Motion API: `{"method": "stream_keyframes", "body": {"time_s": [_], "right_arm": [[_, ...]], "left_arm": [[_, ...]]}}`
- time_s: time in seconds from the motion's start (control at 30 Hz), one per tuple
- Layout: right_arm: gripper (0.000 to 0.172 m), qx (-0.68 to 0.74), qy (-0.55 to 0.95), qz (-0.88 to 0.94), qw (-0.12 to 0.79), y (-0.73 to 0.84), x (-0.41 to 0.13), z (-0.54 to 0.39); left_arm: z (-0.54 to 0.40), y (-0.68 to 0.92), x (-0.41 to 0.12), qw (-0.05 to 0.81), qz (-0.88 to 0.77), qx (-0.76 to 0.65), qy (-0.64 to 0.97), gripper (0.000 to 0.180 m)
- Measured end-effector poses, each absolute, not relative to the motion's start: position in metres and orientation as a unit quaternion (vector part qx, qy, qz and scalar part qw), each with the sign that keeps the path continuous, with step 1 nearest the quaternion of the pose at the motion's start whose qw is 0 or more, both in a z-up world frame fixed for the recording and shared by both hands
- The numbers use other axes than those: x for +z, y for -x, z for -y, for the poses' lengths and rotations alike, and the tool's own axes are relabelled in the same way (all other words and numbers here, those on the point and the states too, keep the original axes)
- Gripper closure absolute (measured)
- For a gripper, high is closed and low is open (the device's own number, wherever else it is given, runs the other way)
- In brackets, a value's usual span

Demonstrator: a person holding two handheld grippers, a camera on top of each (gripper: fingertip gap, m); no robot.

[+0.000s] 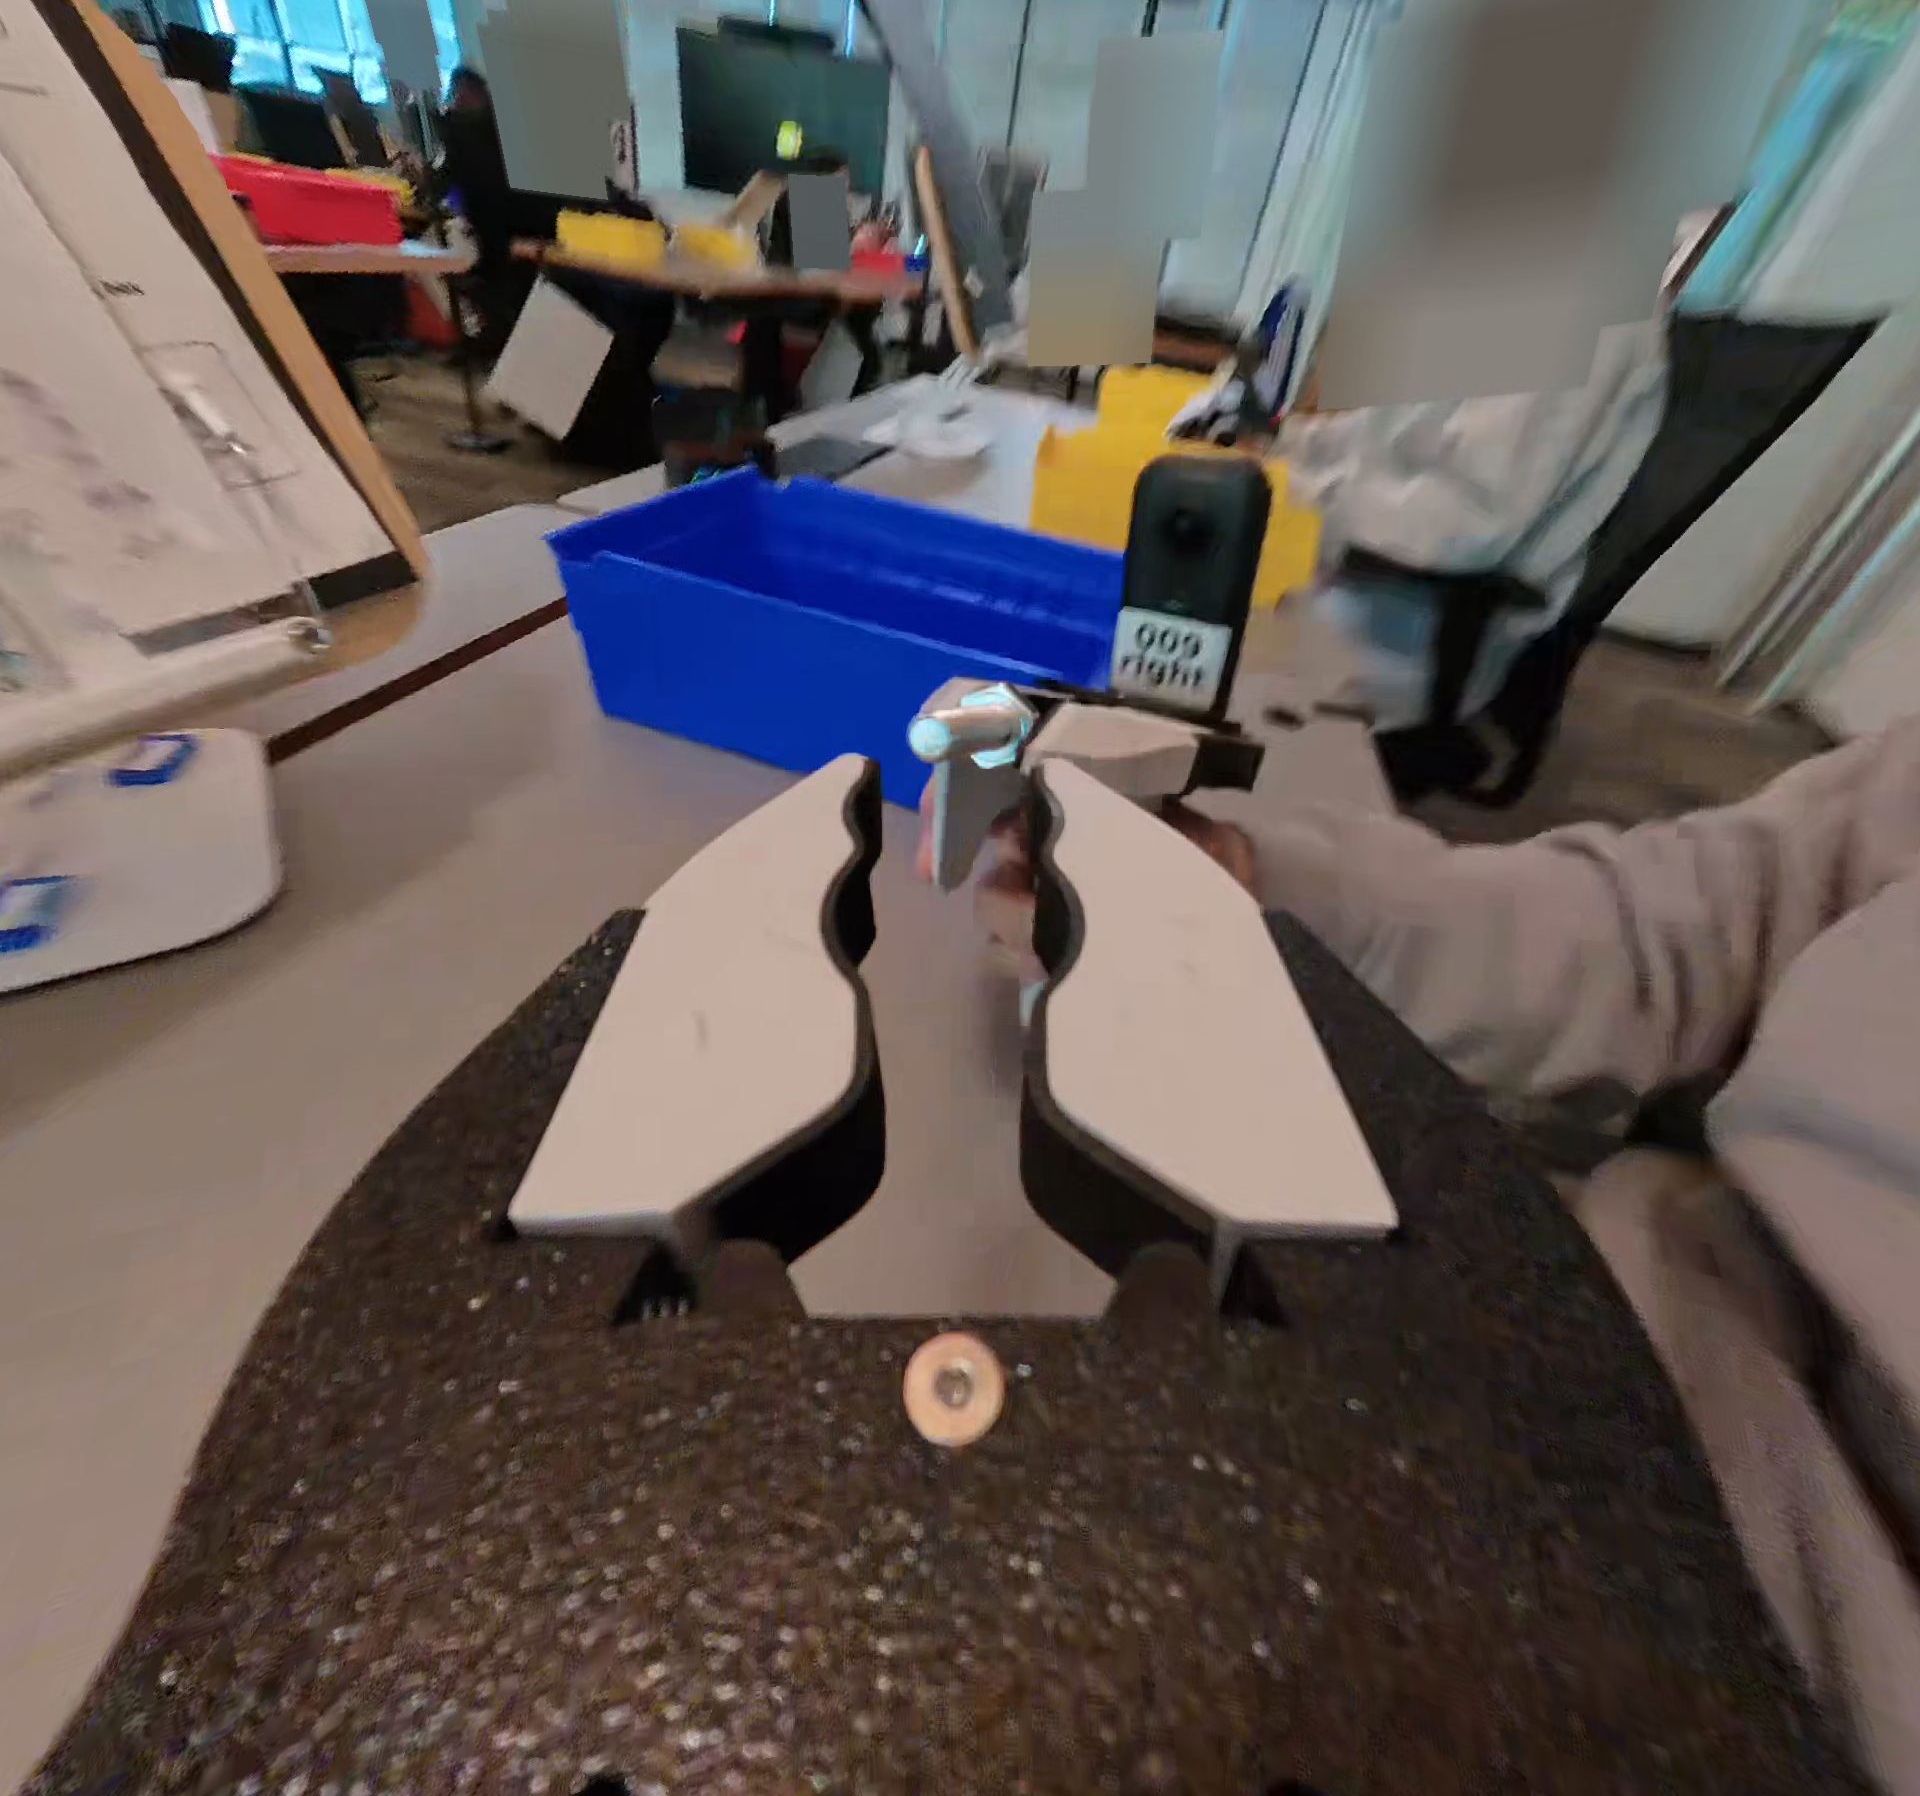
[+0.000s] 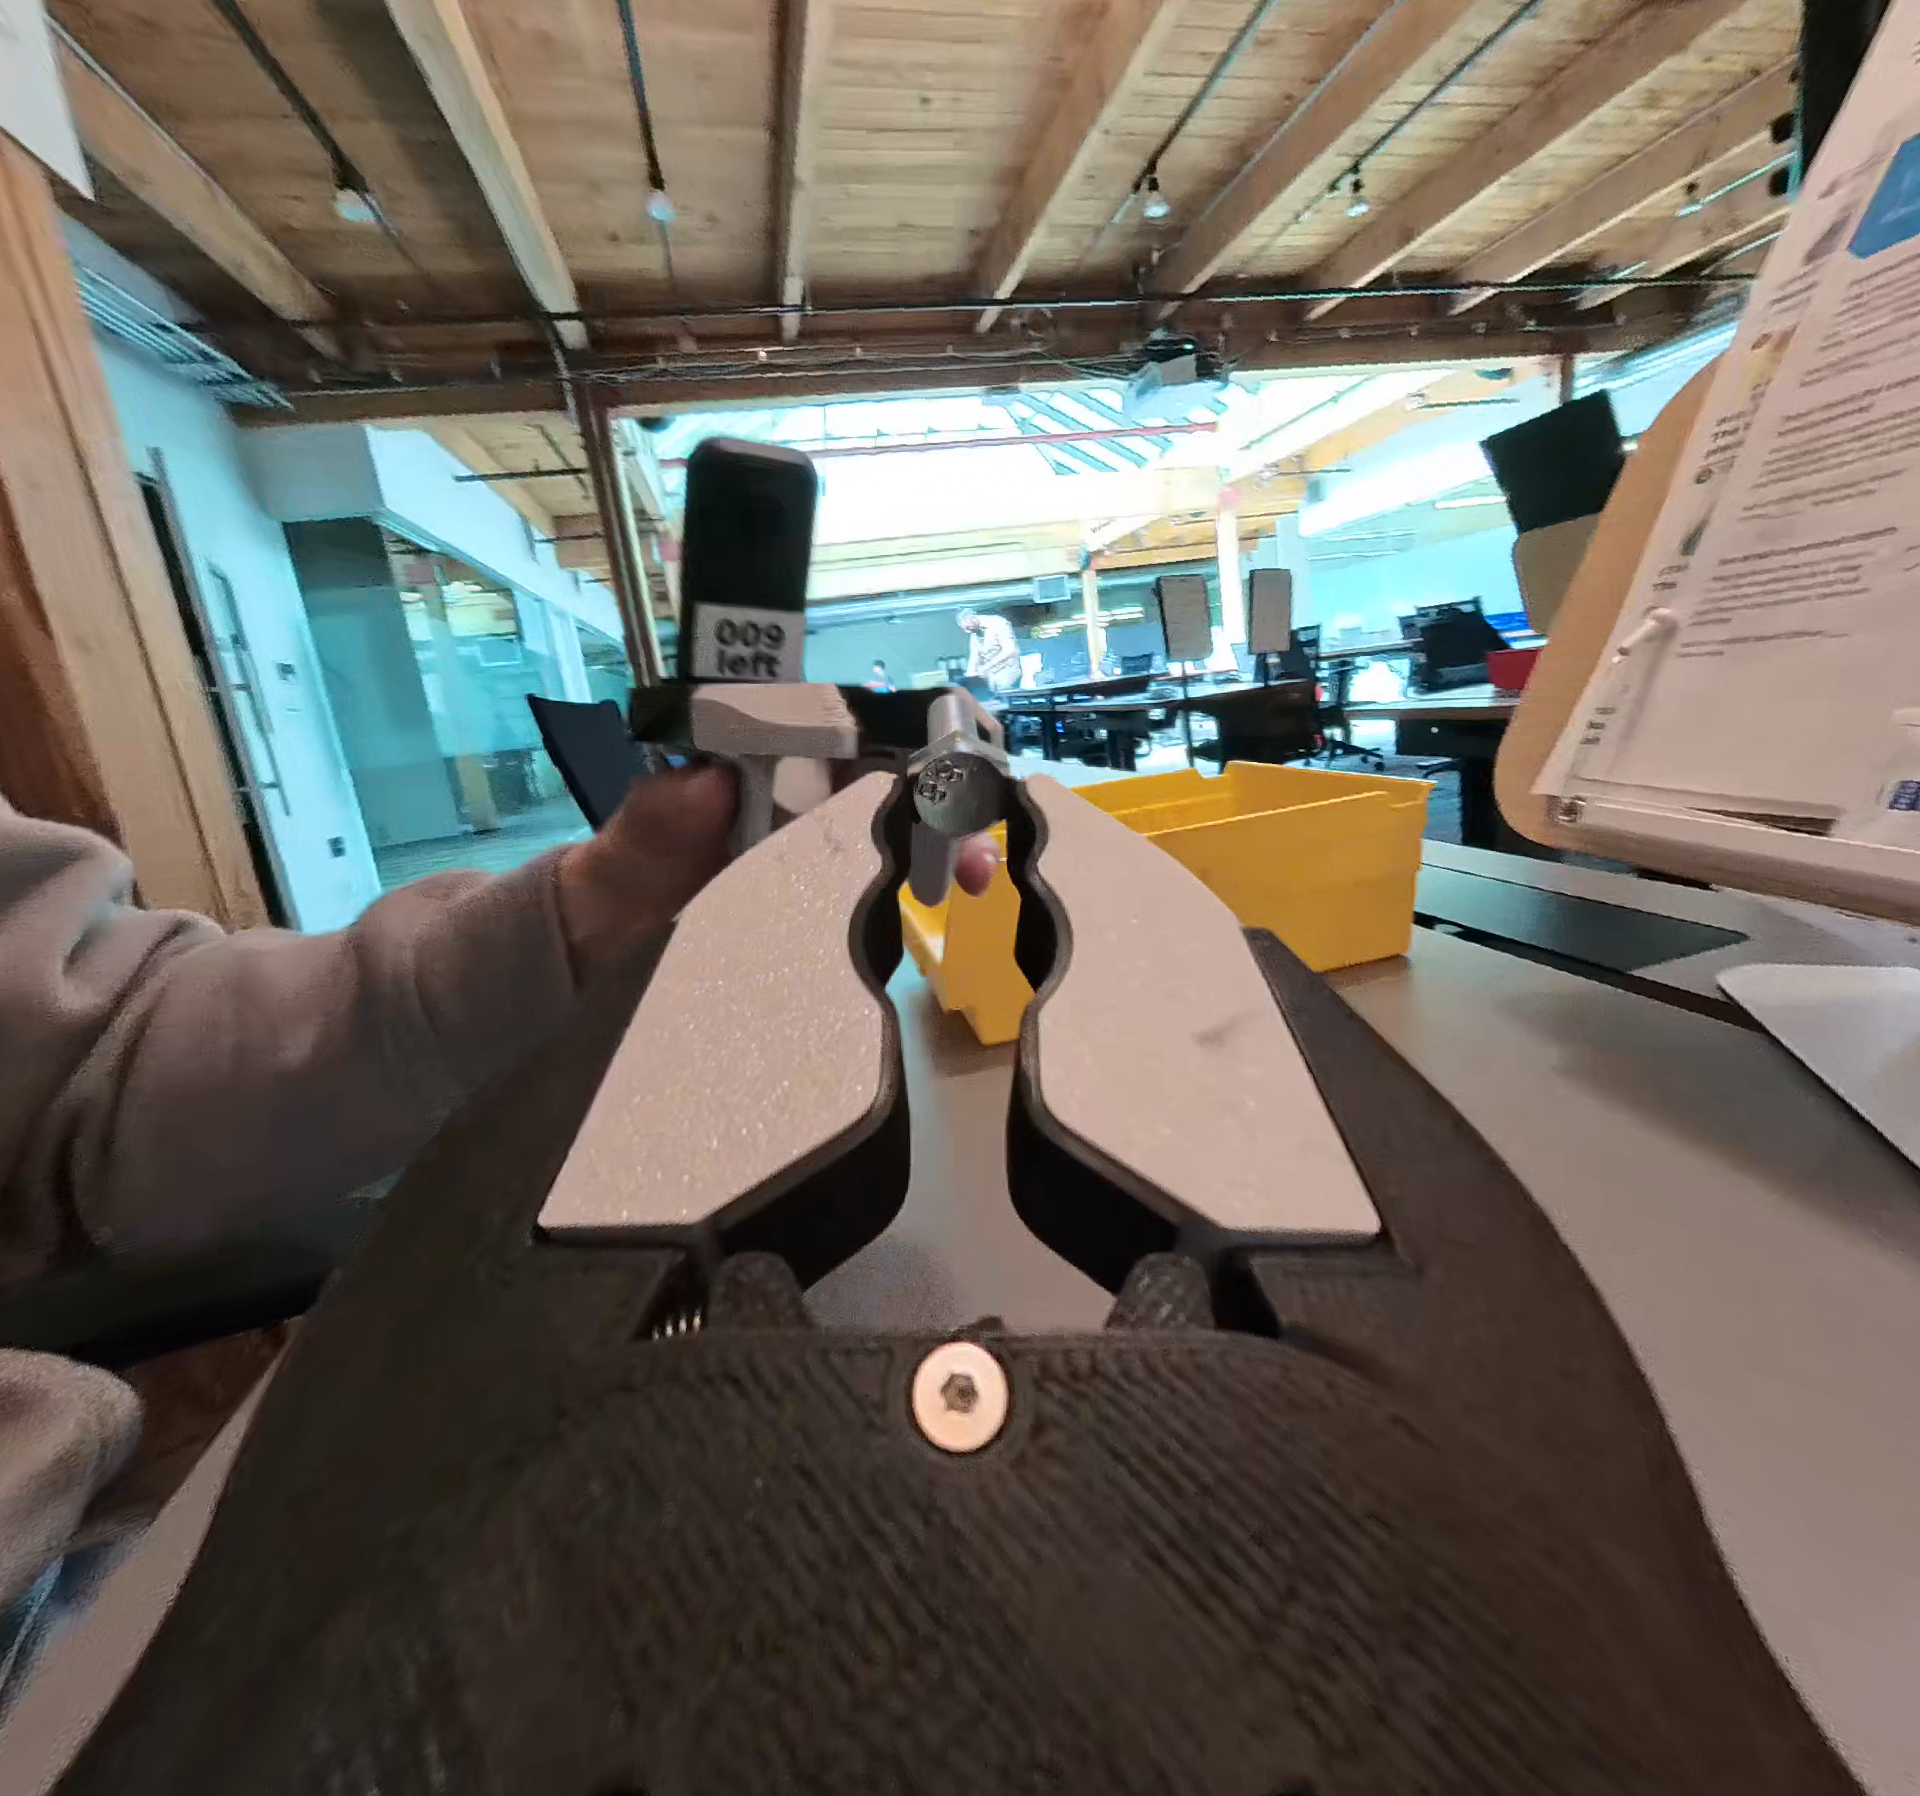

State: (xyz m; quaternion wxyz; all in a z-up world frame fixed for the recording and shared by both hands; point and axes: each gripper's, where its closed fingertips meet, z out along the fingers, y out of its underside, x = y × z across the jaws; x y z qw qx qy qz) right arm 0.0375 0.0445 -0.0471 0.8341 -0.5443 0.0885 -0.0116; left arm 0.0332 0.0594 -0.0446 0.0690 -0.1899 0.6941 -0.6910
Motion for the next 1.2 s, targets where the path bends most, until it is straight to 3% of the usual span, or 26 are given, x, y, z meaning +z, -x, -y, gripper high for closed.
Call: {"method": "stream_keyframes", "body": {"time_s": [0.63,0.93,1.2], "right_arm": [[0.155,-0.007,0.567,-0.058,0.822,-0.027,-0.054,-0.056],[0.142,-0.200,0.632,-0.056,0.747,-0.048,-0.074,-0.057],[0.161,-0.266,0.683,-0.028,0.680,-0.048,-0.093,-0.070]], "left_arm": [[-0.064,-0.028,-0.046,0.058,-0.699,-0.695,0.156,0.171],[-0.074,-0.047,-0.072,0.181,-0.804,-0.527,0.209,0.172],[-0.065,-0.044,-0.081,0.214,-0.846,-0.432,0.228,0.172]]}}
